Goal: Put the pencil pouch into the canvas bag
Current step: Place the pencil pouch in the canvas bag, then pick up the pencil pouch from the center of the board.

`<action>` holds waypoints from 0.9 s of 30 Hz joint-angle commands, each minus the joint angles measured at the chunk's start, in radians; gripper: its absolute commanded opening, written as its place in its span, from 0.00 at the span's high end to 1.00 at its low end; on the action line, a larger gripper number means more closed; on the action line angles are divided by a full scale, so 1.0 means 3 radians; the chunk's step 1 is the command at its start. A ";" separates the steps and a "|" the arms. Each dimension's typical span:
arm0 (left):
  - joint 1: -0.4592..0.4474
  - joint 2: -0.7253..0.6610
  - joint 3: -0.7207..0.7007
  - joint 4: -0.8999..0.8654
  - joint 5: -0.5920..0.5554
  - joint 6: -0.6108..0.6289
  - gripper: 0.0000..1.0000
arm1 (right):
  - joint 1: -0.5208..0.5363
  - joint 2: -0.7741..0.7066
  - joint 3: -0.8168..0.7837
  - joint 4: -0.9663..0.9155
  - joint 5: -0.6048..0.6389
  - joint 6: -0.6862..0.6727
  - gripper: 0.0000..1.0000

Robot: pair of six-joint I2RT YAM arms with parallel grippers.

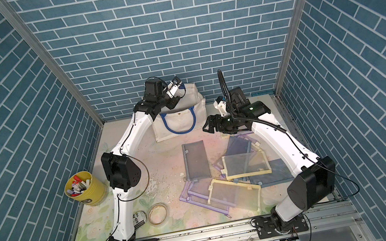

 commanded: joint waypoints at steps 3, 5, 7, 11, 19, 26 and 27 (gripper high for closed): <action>-0.0148 -0.0666 -0.0262 0.0060 -0.0431 -0.0956 0.01 | -0.0011 0.0088 -0.0161 0.0282 0.0056 0.0204 0.15; -0.0148 -0.1036 -0.0696 0.0062 -0.0439 -0.1395 0.01 | -0.0011 0.0143 -0.0233 0.0345 0.0105 0.0237 0.15; -0.0147 -0.1442 -0.1224 0.0087 -0.0407 -0.1793 0.01 | -0.0011 0.0201 -0.0304 0.0398 0.0153 0.0272 0.15; -0.0252 -0.2331 -0.2339 0.0016 -0.0435 -0.2161 0.01 | -0.0011 0.0379 -0.0471 0.0630 0.0070 0.0361 0.14; -0.0241 -0.3123 -0.3744 -0.0399 0.0270 -0.3027 0.01 | -0.0006 0.0949 -0.0537 0.0988 -0.0070 0.0619 0.16; -0.0179 -0.2880 -0.4405 0.0234 0.0928 -0.3678 0.01 | 0.0063 0.1391 -0.0363 0.1085 -0.0108 0.0744 0.19; -0.0127 -0.2822 -0.4482 0.0372 0.1001 -0.3800 0.01 | 0.0066 0.1434 -0.0351 0.1083 -0.0091 0.0764 0.20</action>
